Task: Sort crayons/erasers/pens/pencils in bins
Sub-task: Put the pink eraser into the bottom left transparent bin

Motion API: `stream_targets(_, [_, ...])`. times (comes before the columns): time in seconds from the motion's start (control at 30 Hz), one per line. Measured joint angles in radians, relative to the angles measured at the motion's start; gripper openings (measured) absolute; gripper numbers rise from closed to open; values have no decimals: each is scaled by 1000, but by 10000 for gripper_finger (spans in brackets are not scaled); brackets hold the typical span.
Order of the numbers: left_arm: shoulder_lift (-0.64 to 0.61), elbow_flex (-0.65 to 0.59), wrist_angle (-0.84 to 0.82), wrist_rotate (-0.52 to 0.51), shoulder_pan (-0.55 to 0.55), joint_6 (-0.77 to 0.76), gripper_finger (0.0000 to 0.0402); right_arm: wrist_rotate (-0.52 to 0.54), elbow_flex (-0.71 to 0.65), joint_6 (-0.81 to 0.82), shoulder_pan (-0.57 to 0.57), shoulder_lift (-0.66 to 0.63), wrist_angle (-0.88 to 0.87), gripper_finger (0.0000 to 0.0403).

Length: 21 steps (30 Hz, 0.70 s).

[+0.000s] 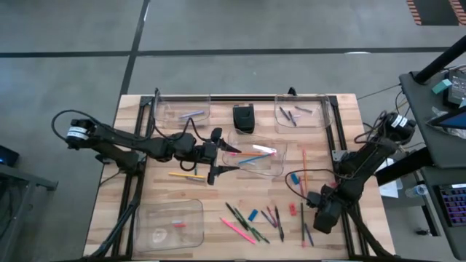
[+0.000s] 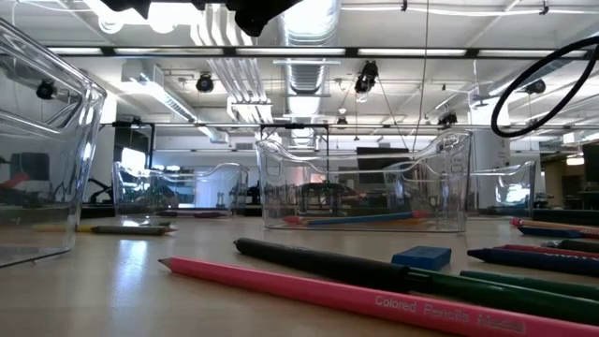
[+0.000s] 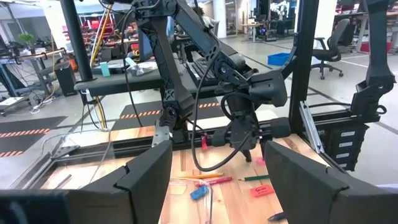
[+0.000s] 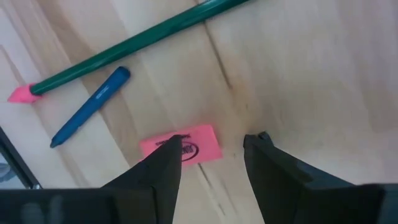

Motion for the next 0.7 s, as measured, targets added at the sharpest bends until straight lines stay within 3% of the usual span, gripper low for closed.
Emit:
stream_targets(0.13, [0, 0, 0, 0, 0, 0, 242, -10, 5, 1, 16, 54, 5, 147])
stream_targets(0.4, [0, 0, 0, 0, 0, 0, 242, -42, 7, -7, 18, 125, 10, 23])
stream_targets(0.7, [-1, 0, 1, 0, 0, -1, 242, -24, 4, 61, 21, 18, -21, 9])
